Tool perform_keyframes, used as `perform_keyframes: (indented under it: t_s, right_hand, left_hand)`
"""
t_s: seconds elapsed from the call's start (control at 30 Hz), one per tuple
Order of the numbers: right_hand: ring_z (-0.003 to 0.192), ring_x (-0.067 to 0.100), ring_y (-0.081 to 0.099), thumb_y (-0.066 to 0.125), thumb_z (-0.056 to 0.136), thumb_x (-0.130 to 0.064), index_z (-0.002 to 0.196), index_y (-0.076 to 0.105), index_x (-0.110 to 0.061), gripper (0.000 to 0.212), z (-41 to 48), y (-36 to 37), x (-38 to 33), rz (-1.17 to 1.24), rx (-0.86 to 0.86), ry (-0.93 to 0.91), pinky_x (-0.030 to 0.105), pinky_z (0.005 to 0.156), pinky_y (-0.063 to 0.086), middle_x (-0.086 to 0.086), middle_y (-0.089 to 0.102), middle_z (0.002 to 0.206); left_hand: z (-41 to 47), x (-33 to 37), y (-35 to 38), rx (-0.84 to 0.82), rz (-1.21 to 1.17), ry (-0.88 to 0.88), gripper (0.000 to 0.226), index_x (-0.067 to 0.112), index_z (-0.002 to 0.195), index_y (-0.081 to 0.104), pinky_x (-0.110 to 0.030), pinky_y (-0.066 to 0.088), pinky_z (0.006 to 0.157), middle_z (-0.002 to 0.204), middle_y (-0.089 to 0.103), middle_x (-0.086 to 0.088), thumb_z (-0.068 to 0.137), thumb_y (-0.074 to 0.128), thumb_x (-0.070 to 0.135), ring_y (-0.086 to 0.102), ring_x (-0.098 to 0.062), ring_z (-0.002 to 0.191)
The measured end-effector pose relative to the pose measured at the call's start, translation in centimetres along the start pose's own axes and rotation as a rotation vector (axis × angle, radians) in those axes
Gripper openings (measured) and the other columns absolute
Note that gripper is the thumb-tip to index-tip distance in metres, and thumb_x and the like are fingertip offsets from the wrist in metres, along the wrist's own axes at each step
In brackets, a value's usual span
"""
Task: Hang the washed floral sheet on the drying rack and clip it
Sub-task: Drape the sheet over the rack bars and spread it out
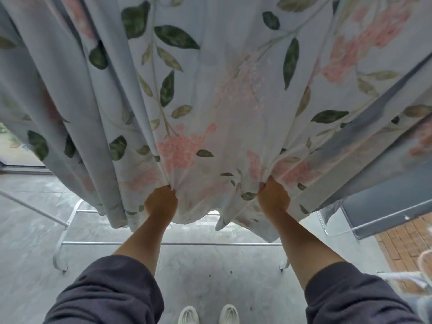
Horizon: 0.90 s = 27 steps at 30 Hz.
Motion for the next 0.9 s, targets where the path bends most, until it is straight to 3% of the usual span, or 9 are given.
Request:
perform_keyframes:
  t_s: [0.1,0.17,0.27,0.37,0.43,0.6,0.9]
  right_hand:
    - [0.079,0.028,0.062,0.036,0.099,-0.029,0.103,0.053,-0.012,0.024,-0.4,0.1,-0.1,0.076,-0.024,-0.015,0.032,0.067,0.047,0.006,0.062,0.085]
    - [0.074,0.026,0.056,0.038,0.099,-0.033,0.104,0.049,-0.01,0.026,-1.4,1.1,0.1,0.183,-0.109,0.02,0.03,0.065,0.043,0.005,0.058,0.083]
    - [0.087,0.029,0.059,0.043,0.095,-0.045,0.109,0.046,-0.01,0.038,-4.2,3.8,0.1,0.264,-0.266,0.058,0.033,0.074,0.043,0.009,0.061,0.096]
    - [0.097,0.03,0.06,0.045,0.093,-0.044,0.105,0.047,-0.013,0.034,-7.3,6.0,-1.1,0.321,-0.371,0.025,0.035,0.08,0.042,0.004,0.058,0.094]
    - [0.097,0.029,0.06,0.046,0.092,-0.044,0.106,0.049,-0.014,0.033,-8.6,6.8,-2.8,0.329,-0.407,-0.038,0.033,0.077,0.041,0.002,0.06,0.094]
    - [0.096,0.027,0.06,0.049,0.09,-0.047,0.109,0.046,-0.016,0.036,-9.8,7.2,-8.3,0.353,-0.441,-0.157,0.032,0.075,0.041,0.002,0.063,0.103]
    - [0.094,0.015,0.057,0.058,0.083,-0.055,0.113,0.048,-0.018,0.049,-12.1,5.8,-20.5,0.431,-0.368,-0.371,0.032,0.079,0.047,-0.006,0.057,0.101]
  left_hand:
    - [-0.9,-0.4,0.0,-0.015,-0.042,-0.044,0.033,0.012,0.107,0.064,-0.036,0.047,0.077,0.104,0.066,-0.012,0.096,0.039,0.03,0.062,-0.033,0.097]
    - [-2.0,-0.6,0.5,-0.033,-0.133,-0.075,0.03,0.012,0.105,0.061,-0.035,0.043,0.075,0.101,0.066,-0.011,0.093,0.042,0.033,0.061,-0.033,0.095]
    - [-4.3,-2.0,1.6,-0.042,-0.318,-0.18,0.033,0.014,0.112,0.055,-0.031,0.033,0.076,0.109,0.064,-0.007,0.09,0.053,0.038,0.056,-0.032,0.105]
    - [-6.6,-3.9,3.5,-0.075,-0.441,-0.261,0.031,0.013,0.113,0.056,-0.031,0.039,0.083,0.113,0.062,-0.005,0.087,0.054,0.032,0.056,-0.029,0.107]
    - [-7.8,-5.3,4.4,-0.094,-0.533,-0.306,0.029,0.016,0.109,0.057,-0.035,0.046,0.085,0.106,0.065,-0.005,0.084,0.052,0.031,0.06,-0.029,0.099]
    - [-9.4,-8.7,1.5,0.048,-0.606,-0.312,0.016,0.019,0.087,0.059,-0.034,0.043,0.077,0.084,0.068,-0.006,0.083,0.049,0.03,0.062,-0.03,0.089]
    - [-3.3,-17.3,-6.8,0.298,-0.667,-0.281,0.039,0.01,0.118,0.053,-0.038,0.043,0.086,0.119,0.058,-0.009,0.084,0.058,0.028,0.056,-0.028,0.107]
Point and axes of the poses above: each hand's wrist, its own z-axis towards the middle knuckle, its own y-axis out of the palm, x = y × z, the point moved 10 cm from there along z, towards the middle knuckle
